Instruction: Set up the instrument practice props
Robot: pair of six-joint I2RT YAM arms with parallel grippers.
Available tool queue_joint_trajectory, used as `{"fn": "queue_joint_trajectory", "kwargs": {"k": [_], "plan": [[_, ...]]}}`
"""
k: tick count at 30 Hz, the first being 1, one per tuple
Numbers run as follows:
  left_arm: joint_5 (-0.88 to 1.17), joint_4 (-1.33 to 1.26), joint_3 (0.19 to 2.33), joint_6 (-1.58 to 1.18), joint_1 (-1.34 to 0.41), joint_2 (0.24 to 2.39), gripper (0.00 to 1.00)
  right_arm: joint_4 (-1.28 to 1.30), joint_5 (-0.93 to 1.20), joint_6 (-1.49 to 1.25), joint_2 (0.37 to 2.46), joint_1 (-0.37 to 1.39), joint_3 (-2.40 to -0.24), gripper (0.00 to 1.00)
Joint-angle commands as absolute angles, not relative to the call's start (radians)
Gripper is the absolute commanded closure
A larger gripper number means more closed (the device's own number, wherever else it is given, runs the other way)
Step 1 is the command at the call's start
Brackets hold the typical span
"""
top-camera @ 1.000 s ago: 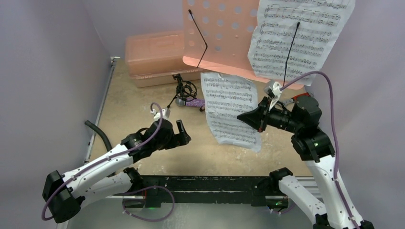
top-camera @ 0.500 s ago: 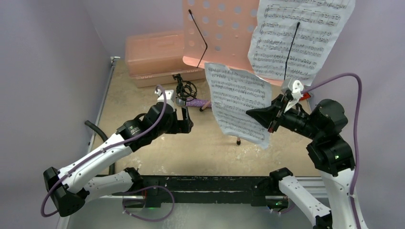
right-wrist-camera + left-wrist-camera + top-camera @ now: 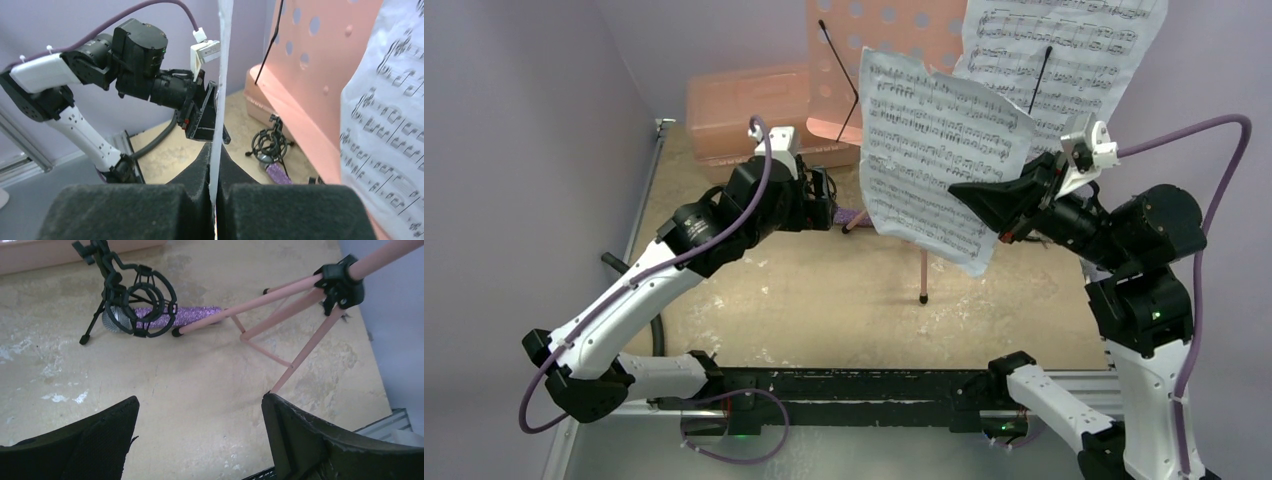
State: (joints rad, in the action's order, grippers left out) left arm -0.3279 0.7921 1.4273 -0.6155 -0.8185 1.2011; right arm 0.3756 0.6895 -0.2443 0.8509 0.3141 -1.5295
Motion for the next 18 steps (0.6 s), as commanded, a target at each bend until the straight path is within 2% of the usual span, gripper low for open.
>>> {"fn": "queue_joint_trajectory", "kwargs": {"k": [1,9,18], "plan": [[-0.352,0.831,1.568,-0.551,-0.812,1.214,0.11,0.265,0.651,-0.318,0.894,0.316,-1.621,1.0],[-0.353,0.84,1.799,-0.501,-0.812,1.257,0.16,0.202,0.637,-0.37,0.983,0.315,-1.724,1.0],[-0.339,0.68,1.867,-0.595,-0.812,1.233,0.28,0.205,0.598,-0.38,1.059,0.315,-1.837,1.0]]}}
